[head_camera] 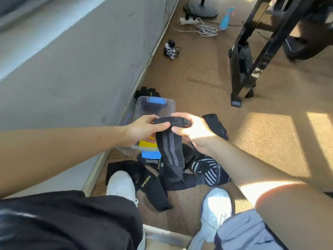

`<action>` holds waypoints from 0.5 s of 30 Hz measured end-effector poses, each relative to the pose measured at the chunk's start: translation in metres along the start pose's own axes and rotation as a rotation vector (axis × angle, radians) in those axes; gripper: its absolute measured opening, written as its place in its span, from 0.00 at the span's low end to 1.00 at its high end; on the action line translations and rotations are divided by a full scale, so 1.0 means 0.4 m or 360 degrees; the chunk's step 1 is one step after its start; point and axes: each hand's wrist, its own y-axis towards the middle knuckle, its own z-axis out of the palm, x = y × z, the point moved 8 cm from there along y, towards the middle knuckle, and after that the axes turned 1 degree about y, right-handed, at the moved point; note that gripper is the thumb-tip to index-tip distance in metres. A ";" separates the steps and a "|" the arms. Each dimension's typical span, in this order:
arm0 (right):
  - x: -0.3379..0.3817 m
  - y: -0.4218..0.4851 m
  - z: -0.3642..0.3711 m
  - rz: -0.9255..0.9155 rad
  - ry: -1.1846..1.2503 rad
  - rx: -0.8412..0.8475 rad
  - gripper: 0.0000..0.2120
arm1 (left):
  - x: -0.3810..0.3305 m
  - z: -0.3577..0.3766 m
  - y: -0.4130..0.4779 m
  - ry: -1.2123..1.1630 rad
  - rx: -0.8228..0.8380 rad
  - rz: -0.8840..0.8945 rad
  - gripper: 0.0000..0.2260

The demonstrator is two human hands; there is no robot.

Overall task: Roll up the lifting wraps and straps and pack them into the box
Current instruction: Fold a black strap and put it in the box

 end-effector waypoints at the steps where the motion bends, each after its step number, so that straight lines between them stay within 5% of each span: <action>1: -0.026 0.002 0.012 0.0011 0.0009 0.0009 0.22 | 0.020 -0.001 -0.005 -0.0009 0.0007 0.0002 0.13; 15: -0.174 0.038 0.156 0.0285 -0.0029 0.0191 0.14 | 0.208 -0.069 -0.076 -0.0230 -0.0327 0.0063 0.17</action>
